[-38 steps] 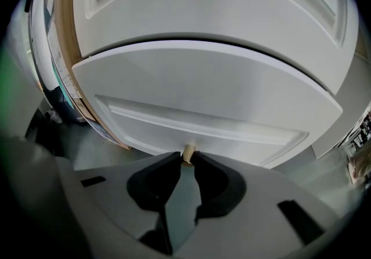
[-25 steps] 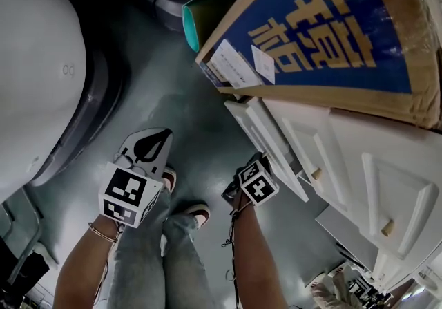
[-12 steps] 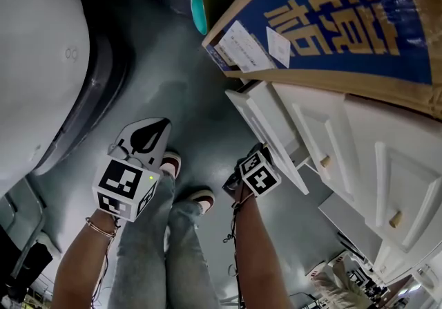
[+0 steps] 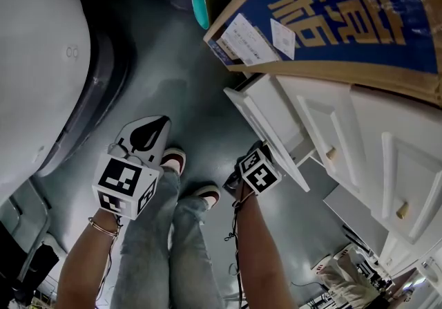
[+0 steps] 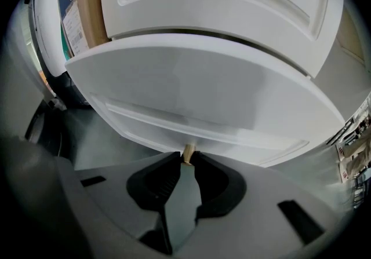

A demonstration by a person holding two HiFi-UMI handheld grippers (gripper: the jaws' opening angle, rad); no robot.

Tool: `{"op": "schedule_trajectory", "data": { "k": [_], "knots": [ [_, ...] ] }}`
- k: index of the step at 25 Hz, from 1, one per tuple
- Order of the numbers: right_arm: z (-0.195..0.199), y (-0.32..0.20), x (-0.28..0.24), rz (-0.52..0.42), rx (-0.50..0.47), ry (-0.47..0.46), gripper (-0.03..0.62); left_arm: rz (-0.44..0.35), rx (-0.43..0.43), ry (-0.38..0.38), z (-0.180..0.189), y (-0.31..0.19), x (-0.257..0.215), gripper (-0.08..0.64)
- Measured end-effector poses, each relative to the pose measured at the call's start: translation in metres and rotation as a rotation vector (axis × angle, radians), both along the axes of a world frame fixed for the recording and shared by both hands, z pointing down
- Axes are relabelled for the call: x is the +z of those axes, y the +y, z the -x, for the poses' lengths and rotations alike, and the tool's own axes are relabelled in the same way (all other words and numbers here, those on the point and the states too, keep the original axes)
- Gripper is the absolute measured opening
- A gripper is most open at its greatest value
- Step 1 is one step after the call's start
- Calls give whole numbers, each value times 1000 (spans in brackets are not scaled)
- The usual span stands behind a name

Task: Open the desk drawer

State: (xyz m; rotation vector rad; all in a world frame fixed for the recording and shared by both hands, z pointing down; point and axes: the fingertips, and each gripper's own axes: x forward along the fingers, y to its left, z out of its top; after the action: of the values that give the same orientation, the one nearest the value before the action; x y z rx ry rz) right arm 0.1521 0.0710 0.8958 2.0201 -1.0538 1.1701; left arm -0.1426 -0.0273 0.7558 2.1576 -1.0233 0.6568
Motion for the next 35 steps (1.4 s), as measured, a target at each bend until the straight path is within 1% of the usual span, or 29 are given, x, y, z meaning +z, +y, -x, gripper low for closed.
{"op": "schedule_trajectory", "data": {
  "k": [8, 20, 29, 35],
  "knots": [
    [17, 17, 1, 13, -4, -3, 84, 17, -7, 1, 10, 8, 1, 17],
    [39, 39, 3, 30, -26, -20, 86, 38, -27, 14, 11, 21, 0, 17],
    [53, 53, 6, 53, -62, -50, 86, 58, -33, -5, 21, 32, -2, 17],
    [63, 61, 6, 61, -67, -63, 86, 49, -31, -13, 23, 26, -10, 17]
  ]
}}
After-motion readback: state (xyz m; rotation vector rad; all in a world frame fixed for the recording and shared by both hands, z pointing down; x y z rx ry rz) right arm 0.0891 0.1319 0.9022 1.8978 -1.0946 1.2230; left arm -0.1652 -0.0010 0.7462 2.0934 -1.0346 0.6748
